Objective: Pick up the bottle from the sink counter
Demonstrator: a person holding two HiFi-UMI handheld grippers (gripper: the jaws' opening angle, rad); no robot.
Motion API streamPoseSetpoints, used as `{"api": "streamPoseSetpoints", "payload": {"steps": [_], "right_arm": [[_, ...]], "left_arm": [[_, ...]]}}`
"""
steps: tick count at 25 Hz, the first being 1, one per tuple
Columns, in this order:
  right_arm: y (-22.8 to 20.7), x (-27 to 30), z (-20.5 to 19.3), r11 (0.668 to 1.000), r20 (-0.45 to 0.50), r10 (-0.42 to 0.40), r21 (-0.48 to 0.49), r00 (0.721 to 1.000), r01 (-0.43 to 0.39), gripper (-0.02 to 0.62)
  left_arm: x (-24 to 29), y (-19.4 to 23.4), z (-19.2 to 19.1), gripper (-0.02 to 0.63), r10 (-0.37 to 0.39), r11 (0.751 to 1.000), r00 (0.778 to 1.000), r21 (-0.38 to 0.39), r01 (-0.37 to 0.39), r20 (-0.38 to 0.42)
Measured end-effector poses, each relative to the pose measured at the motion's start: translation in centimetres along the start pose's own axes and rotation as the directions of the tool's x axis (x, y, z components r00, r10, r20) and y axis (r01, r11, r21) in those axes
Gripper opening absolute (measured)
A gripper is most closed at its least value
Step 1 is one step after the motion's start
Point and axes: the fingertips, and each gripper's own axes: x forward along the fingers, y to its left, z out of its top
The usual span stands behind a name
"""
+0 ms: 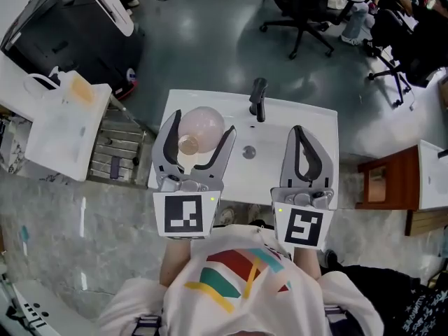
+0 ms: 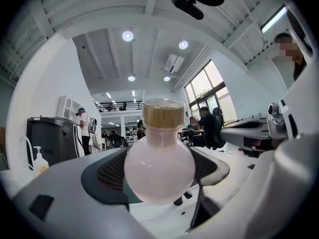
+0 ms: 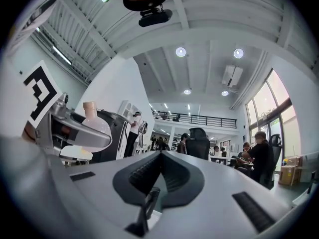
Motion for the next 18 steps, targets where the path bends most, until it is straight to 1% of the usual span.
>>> {"api": "streamPoseSetpoints", "payload": {"steps": [6, 14, 18], "right_arm": [[-0.6, -0.1, -0.2, 1.0, -0.011, -0.018, -0.015, 1.0, 0.018, 0.012], [-1.0, -0.1, -0.5, 1.0, -0.012, -0.015, -0.022, 1.0, 0.015, 0.012], [-1.2, 0.1, -0.6, 1.0, -0.009, -0.015, -0.02, 1.0, 0.015, 0.012]], "left_arm": [[0.1, 0.0, -0.5, 0.383, 0.003, 1.0, 1.0, -0.001, -0.003, -0.005], [0.2, -0.2, -0.6, 0.383, 0.008, 1.0, 1.0, -0.006, -0.009, -0.012], [0.1, 0.0, -1.0, 0.383, 0.016, 1.0, 0.999, 0.007, -0.016, -0.029]]}}
